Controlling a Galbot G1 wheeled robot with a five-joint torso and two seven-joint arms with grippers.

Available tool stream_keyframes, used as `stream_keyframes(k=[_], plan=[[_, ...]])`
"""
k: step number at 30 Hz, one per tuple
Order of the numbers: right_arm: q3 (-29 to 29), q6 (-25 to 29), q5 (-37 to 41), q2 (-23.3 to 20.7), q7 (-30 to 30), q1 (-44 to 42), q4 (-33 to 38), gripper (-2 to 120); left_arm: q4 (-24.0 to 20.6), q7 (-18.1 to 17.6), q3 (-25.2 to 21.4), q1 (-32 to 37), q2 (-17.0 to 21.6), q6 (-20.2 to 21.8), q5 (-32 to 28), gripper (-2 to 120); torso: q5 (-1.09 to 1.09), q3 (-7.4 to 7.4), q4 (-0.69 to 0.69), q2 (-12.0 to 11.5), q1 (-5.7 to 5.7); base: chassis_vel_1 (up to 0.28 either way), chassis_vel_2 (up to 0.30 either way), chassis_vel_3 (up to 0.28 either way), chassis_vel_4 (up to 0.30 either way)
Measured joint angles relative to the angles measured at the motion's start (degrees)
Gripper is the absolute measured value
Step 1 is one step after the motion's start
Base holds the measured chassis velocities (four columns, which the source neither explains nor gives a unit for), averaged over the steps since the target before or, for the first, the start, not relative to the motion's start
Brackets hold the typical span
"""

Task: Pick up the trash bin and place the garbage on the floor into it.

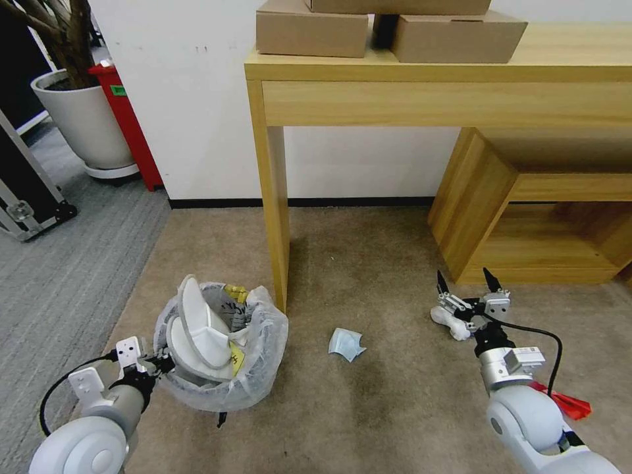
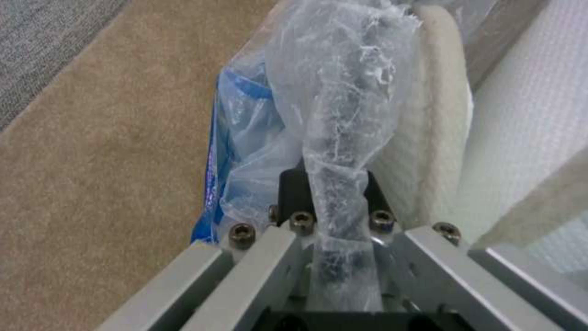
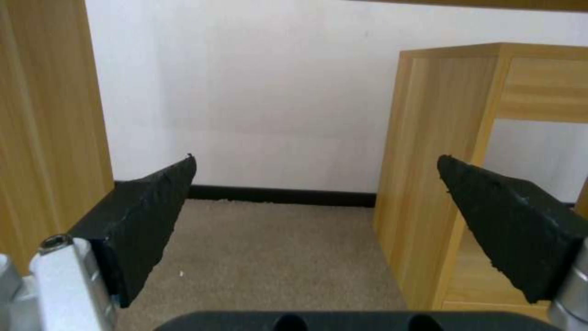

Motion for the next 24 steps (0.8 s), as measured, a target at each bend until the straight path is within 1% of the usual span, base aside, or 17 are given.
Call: stream_keyframes(k=[8, 12, 14, 15, 16, 19, 20, 23, 24], plan=[[-0.4, -0.3, 1.2, -0.5, -0.1, 0.2, 0.5, 100, 0.1, 0.0, 0.2, -0.1, -0.4, 0.0, 0.3, 0, 0.00, 0.00, 0.00, 0.0, 0.00, 0.000, 0.000, 0.000, 0.000], [-2.2, -1.9, 2.7, -0.9, 0.1, 1.3, 0.7, 100, 0.1, 0.0, 0.1, -0.3, -0.6, -0.1, 0.3, 0, -0.01, 0.00, -0.01, 0.0, 0.00, 0.000, 0.000, 0.000, 0.000], [-4.3, -3.8, 4.2, -1.2, 0.8, 2.5, 0.6, 100, 0.1, 0.0, 0.0, -0.1, -0.6, -0.1, 0.3, 0, 0.00, 0.00, -0.01, 0.0, 0.00, 0.000, 0.000, 0.000, 0.000], [-7.0, -6.6, 6.3, -1.5, 1.9, 4.3, 0.4, 100, 0.1, 0.0, -0.2, 0.0, -0.8, -0.1, 0.4, 0, 0.00, 0.00, -0.01, 0.0, 0.00, 0.000, 0.000, 0.000, 0.000], [-7.0, -6.6, 6.3, -1.5, 1.9, 4.3, 0.4, 100, 0.1, 0.0, -0.2, 0.0, -0.8, -0.1, 0.4, 0, 0.00, 0.00, -0.01, 0.0, 0.00, 0.000, 0.000, 0.000, 0.000], [-15.6, -14.1, 13.5, -2.3, 6.9, 10.7, -0.7, 100, 0.0, 0.0, -0.5, 0.3, -1.3, -0.2, 0.7, 0, 0.00, 0.00, 0.00, 0.0, 0.00, 0.000, 0.000, 0.000, 0.000], [-15.6, -14.1, 13.5, -2.3, 6.9, 10.7, -0.7, 100, 0.0, 0.0, -0.5, 0.3, -1.3, -0.2, 0.7, 0, 0.00, 0.00, 0.00, 0.0, 0.00, 0.000, 0.000, 0.000, 0.000], [-24.4, -21.5, 22.3, -3.3, 12.5, 18.0, -2.9, 100, 0.0, 0.0, -0.9, 0.8, -1.8, -0.4, 1.3, 0, -0.01, 0.00, 0.01, 0.0, 0.00, 0.000, 0.000, 0.000, 0.000], [-24.4, -21.5, 22.3, -3.3, 12.5, 18.0, -2.9, 100, 0.0, 0.0, -0.9, 0.8, -1.8, -0.4, 1.3, 0, -0.01, 0.00, 0.01, 0.0, 0.00, 0.000, 0.000, 0.000, 0.000]])
